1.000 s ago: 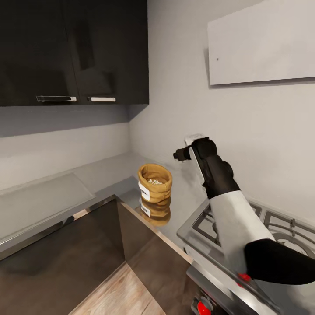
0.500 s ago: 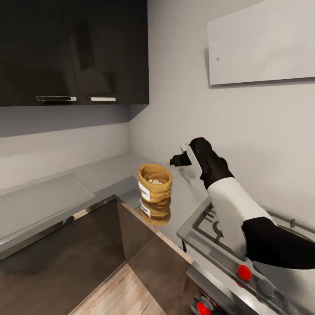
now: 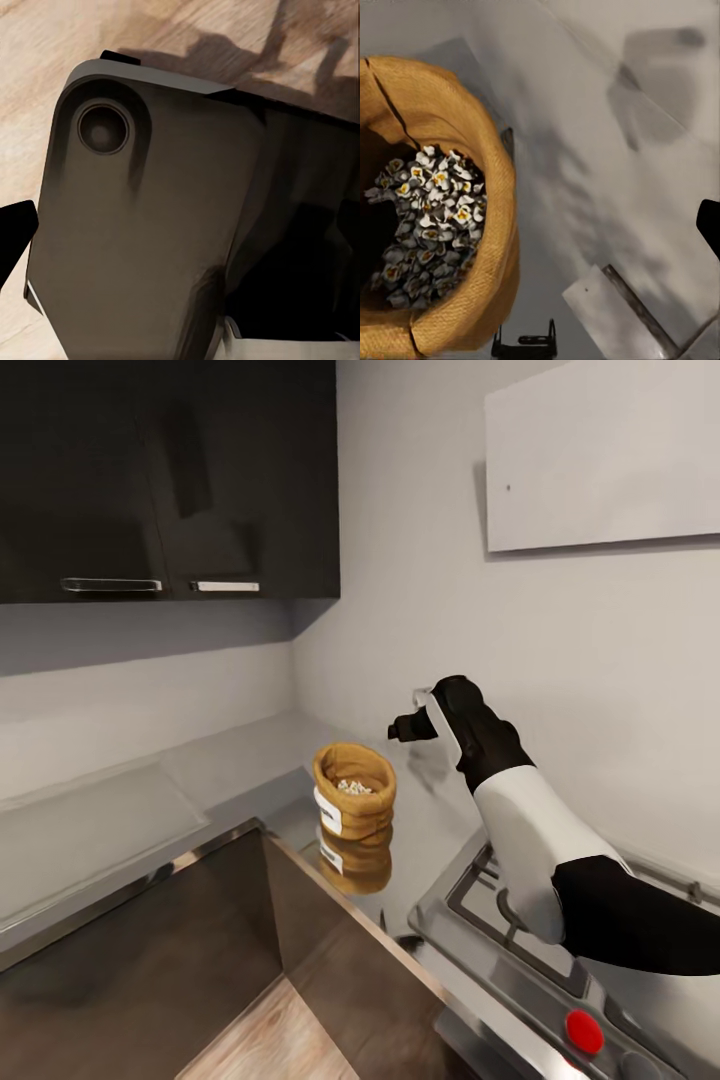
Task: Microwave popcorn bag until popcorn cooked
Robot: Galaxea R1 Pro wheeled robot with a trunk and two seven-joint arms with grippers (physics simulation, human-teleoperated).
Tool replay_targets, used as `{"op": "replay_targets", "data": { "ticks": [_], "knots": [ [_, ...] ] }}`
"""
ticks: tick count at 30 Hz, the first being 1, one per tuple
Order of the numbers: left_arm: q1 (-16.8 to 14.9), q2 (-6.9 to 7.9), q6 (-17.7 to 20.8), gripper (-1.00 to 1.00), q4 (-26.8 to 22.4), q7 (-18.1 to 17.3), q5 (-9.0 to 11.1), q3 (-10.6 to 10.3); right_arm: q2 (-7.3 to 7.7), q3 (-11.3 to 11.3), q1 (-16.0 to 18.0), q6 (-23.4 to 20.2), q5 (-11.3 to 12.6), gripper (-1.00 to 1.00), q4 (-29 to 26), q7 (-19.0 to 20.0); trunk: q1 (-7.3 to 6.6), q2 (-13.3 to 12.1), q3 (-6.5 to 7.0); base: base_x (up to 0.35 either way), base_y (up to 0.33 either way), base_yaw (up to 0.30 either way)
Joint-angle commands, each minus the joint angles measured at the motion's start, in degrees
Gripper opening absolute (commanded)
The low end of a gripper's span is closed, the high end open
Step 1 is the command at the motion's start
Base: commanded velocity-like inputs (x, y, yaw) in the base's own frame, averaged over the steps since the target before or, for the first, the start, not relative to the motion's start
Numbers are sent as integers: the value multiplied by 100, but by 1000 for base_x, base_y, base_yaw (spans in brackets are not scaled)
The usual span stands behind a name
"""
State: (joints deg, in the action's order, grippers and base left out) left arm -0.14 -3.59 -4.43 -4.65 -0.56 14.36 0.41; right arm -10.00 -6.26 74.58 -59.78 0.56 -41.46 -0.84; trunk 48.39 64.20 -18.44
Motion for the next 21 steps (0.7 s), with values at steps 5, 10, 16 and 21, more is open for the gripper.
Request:
{"op": "replay_targets", "data": {
  "ticks": [5,10,16,21],
  "knots": [
    [0,-1,-14,100,0,-6,27,1,0,-7,4,-22,5,100,6,1,2,3,-7,179,71,0],
    [4,-1,-14,100,0,-6,23,1,0,-7,4,-22,5,100,16,8,2,3,-7,160,120,0],
    [1,-1,-14,100,0,-6,23,3,0,-23,-54,-22,51,100,41,28,2,3,-7,20,16,0],
    [1,-1,-14,100,0,-6,23,2,0,-39,-49,-22,91,100,42,23,2,3,-7,0,0,0]
  ]
}}
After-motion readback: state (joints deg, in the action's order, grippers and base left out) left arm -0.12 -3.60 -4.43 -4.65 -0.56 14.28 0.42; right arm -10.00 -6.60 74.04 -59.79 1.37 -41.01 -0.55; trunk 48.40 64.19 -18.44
